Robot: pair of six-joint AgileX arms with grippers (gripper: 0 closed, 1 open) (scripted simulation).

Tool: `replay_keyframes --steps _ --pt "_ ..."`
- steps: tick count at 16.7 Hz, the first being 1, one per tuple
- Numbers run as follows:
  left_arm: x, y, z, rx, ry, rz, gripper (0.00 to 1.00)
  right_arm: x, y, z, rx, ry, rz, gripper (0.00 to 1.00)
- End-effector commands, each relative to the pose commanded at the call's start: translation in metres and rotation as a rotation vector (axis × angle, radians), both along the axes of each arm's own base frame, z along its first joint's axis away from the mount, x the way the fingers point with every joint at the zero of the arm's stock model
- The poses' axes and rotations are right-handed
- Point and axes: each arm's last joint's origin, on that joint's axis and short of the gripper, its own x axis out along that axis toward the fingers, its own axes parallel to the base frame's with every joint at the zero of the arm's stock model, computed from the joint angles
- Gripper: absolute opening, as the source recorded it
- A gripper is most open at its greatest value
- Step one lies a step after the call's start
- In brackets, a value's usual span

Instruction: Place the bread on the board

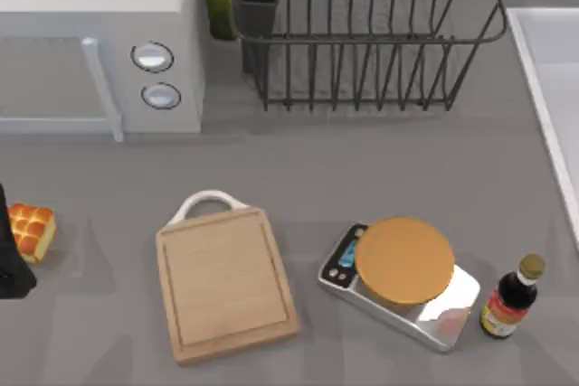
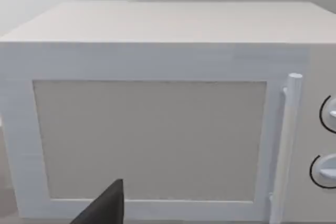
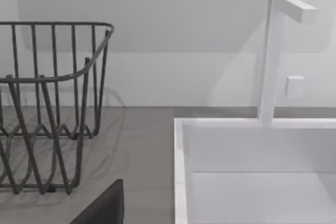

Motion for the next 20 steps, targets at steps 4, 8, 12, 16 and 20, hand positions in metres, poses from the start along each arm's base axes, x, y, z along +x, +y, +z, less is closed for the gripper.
replay_keyframes --steps 4,8,12,16,20 --pt "0.0 0.0 0.005 0.005 0.024 0.004 1.0 0.0 0.0 0.0 0.0 0.0 0.0 1.0" --pt "0.007 0.001 0.032 0.034 0.175 0.008 1.0 0.0 0.0 0.0 0.0 0.0 0.0 1.0" --pt "0.037 0.002 0.059 0.076 0.481 -0.004 1.0 0.0 0.0 0.0 0.0 0.0 0.0 1.0" --pt "0.093 0.004 0.062 0.115 0.885 -0.043 1.0 0.0 0.0 0.0 0.0 0.0 0.0 1.0" --pt "0.148 0.006 0.046 0.143 1.234 -0.098 1.0 0.0 0.0 0.0 0.0 0.0 0.0 1.0"
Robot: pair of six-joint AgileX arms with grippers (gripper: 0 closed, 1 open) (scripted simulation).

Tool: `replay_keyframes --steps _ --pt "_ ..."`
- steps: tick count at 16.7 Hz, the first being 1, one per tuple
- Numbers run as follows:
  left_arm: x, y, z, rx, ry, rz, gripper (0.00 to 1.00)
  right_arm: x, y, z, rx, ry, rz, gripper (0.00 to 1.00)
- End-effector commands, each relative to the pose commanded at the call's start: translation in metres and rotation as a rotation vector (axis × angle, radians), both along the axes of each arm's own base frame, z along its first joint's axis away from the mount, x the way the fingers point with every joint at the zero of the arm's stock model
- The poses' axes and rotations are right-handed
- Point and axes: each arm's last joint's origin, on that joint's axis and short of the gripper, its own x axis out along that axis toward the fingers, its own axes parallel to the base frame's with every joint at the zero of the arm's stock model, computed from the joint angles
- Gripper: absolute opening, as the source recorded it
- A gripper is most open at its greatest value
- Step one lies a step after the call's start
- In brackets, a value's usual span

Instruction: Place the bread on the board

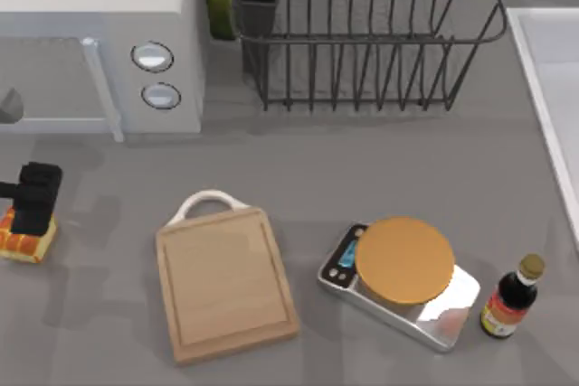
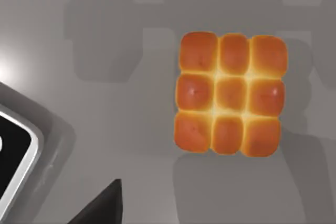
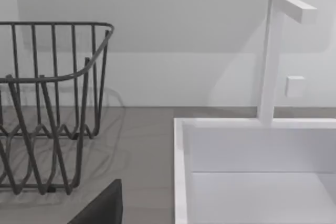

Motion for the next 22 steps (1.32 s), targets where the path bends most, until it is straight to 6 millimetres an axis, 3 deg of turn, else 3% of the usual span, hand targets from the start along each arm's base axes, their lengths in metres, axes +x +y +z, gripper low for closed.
replay_keyframes --steps 5,9,17,22 --pt "0.053 0.002 -0.026 0.005 0.273 -0.043 1.0 0.0 0.0 0.0 0.0 0.0 0.0 1.0" --pt "0.074 0.004 -0.034 0.007 0.333 -0.057 1.0 0.0 0.0 0.0 0.0 0.0 0.0 1.0" --pt "0.068 0.001 -0.035 0.008 0.334 -0.057 1.0 0.0 0.0 0.0 0.0 0.0 0.0 1.0" --pt "0.057 -0.002 -0.061 0.007 0.339 -0.057 1.0 0.0 0.0 0.0 0.0 0.0 0.0 1.0"
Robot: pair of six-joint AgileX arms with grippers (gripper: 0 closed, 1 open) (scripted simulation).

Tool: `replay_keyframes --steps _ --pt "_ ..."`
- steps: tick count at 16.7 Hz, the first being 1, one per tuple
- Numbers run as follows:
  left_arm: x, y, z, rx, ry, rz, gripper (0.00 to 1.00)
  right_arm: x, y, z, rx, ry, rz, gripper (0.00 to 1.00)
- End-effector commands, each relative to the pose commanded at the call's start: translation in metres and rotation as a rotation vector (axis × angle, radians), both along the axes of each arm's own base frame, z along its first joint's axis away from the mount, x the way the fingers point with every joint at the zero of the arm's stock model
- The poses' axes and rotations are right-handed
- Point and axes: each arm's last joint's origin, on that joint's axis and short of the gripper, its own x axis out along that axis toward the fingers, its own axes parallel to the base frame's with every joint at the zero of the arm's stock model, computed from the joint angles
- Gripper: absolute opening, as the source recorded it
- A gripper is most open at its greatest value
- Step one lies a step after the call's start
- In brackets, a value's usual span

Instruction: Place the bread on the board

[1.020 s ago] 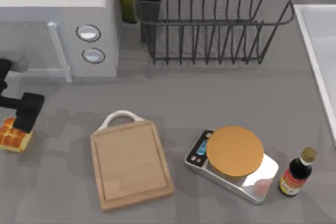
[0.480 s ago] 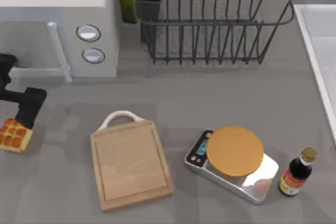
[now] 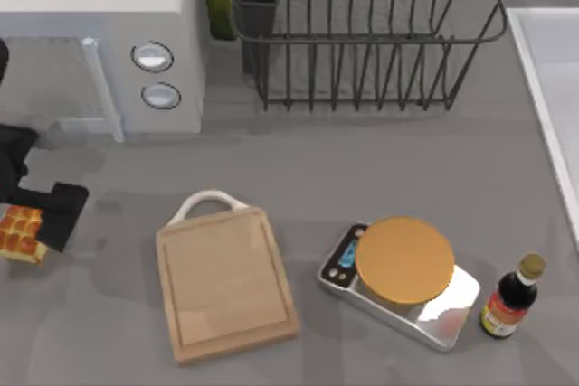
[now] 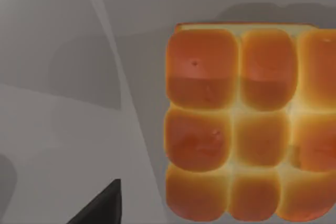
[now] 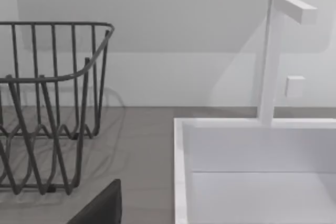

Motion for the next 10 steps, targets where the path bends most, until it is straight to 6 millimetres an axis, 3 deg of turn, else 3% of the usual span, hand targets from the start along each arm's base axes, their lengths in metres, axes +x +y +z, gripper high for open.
replay_keyframes --steps 5,10 --pt "0.012 0.005 -0.038 0.0 0.001 0.0 1.0 0.0 0.0 0.0 0.0 0.0 0.0 1.0" --pt "0.018 0.006 -0.042 0.0 -0.006 -0.001 1.0 0.0 0.0 0.0 0.0 0.0 0.0 1.0"
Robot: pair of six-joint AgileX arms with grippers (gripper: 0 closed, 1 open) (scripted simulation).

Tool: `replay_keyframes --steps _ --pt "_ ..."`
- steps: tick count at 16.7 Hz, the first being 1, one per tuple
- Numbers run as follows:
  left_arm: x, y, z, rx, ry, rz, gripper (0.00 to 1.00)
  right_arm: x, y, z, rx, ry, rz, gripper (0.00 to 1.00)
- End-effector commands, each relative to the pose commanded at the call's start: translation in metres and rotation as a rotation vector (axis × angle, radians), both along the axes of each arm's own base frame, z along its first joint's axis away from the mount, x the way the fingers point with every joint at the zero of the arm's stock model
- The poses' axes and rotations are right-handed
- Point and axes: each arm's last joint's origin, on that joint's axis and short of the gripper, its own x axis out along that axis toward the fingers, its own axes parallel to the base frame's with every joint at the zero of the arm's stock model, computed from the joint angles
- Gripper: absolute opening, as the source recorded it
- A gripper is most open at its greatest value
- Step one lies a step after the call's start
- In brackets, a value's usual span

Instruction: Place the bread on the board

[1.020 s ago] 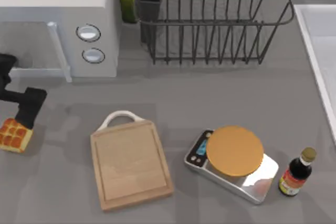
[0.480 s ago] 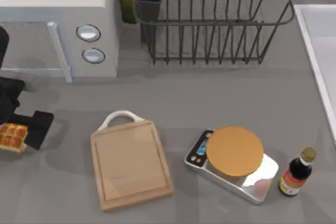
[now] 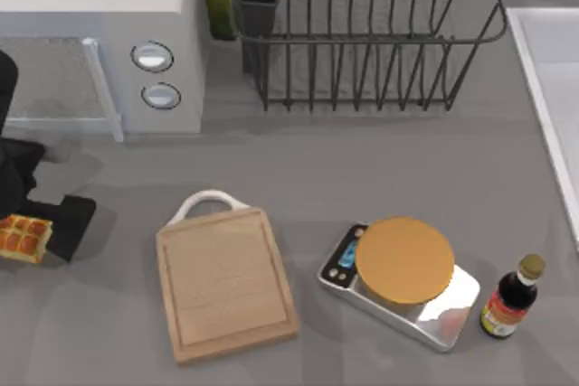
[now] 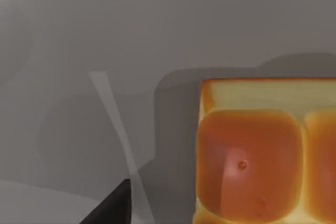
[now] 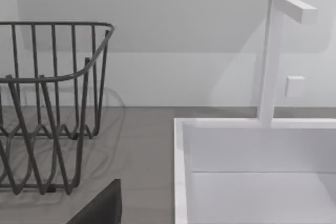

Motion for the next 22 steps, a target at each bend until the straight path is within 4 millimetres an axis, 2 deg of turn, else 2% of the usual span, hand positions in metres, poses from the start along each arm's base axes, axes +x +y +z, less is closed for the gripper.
replay_keyframes --steps 1,14,22 --pt "0.0 0.0 0.0 0.0 0.0 0.0 1.0 0.0 0.0 0.0 0.0 0.0 0.0 1.0" --pt "0.0 0.0 0.0 0.0 0.0 0.0 0.02 0.0 0.0 0.0 0.0 0.0 0.0 1.0" --pt "0.0 0.0 0.0 0.0 0.0 0.0 0.0 0.0 0.0 0.0 0.0 0.0 0.0 1.0"
